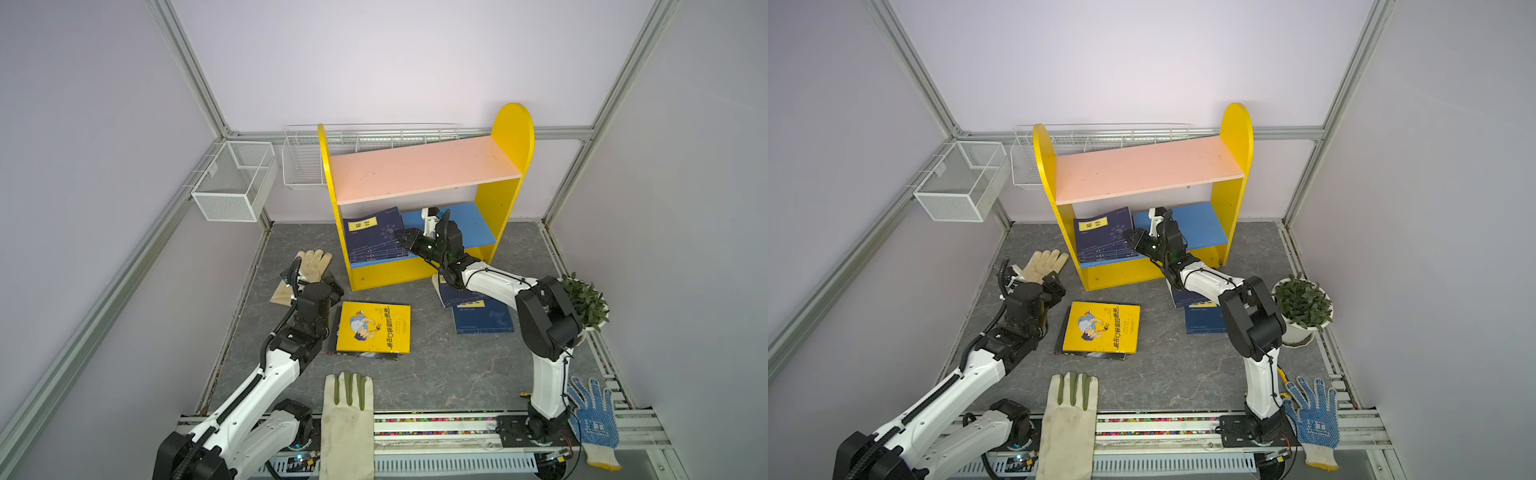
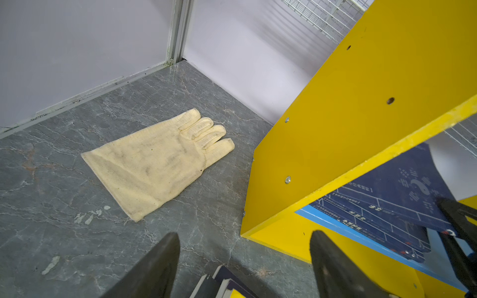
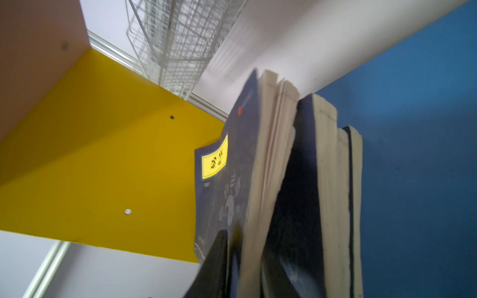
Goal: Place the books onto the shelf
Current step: 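Place the book on the blue shelf with the right gripper while the left gripper withdraws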
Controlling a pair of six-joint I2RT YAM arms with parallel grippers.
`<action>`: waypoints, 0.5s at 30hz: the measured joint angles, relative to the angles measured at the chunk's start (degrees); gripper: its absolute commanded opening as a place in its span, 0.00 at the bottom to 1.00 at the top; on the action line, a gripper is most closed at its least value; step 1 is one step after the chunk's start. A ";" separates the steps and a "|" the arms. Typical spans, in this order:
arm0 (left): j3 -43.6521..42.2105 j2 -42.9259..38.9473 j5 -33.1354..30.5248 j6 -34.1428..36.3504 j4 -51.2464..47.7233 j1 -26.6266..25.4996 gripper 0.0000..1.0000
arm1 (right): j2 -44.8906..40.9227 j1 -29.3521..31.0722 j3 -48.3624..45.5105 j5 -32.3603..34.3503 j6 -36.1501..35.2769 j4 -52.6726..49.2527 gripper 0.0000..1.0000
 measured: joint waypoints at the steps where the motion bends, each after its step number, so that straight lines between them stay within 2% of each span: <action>1: 0.00 0.07 0.02 -0.02 0.00 0.00 0.80 | -0.07 0.55 0.96 0.70 -1.64 -2.84 0.40; 5: 0.00 0.37 0.28 -0.20 0.00 0.00 0.80 | -0.26 1.86 5.64 3.80 -8.07 -13.97 0.51; 11: 0.00 1.05 0.55 -0.20 0.00 0.00 0.80 | -1.99 2.08 9.51 9.14 -15.52 -24.98 0.69; 15: 0.00 1.79 1.18 -0.15 0.02 0.00 0.80 | -2.40 2.05 12.31 12.55 -19.74 -30.03 0.73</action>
